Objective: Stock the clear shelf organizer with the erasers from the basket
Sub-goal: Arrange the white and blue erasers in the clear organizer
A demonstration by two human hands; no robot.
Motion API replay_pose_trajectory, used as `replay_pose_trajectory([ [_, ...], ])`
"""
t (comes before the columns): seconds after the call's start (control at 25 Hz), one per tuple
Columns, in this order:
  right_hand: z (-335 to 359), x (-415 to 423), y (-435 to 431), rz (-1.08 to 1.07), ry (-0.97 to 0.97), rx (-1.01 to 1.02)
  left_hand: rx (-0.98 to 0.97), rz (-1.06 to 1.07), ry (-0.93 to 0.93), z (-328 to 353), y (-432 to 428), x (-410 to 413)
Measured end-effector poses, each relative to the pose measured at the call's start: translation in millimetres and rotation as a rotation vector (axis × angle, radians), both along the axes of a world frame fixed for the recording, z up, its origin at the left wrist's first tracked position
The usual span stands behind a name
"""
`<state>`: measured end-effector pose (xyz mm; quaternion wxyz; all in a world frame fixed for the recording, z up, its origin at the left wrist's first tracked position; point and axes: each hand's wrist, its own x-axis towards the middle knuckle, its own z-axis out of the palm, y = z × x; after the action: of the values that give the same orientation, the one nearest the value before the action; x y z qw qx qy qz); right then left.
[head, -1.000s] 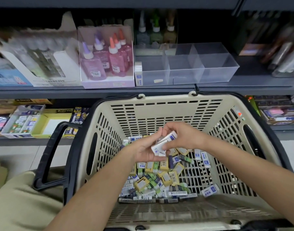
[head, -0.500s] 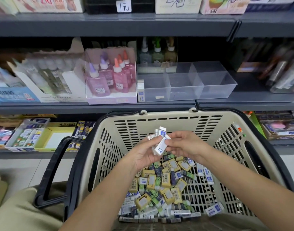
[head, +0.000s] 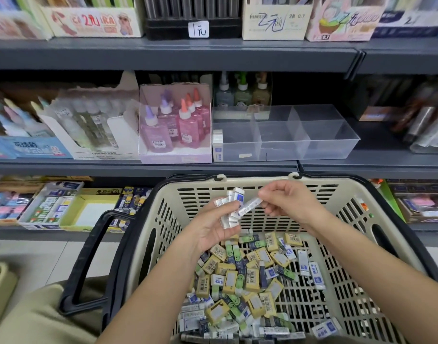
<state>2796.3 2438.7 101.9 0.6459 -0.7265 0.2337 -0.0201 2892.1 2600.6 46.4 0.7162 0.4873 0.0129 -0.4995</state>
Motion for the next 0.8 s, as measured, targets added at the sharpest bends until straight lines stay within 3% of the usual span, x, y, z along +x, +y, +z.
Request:
replay_pose_trajectory([
  [0.24,37.6,33.4,-9.7,-0.051,-0.213,-0.192,-0.087,0.110,-0.067,20.3,8.7,20.7],
  [0.6,48.4,84.7,-30.2,0.006,-0.168,-0.209,-0.096,0.198,-0.317,66.9,5.1,73.4],
  [0.8,52.1,138.0,-48.8,-0.136,-0.185,-0.608,-0.068,0.316,-0.359,61.8,-0.2,97.6],
])
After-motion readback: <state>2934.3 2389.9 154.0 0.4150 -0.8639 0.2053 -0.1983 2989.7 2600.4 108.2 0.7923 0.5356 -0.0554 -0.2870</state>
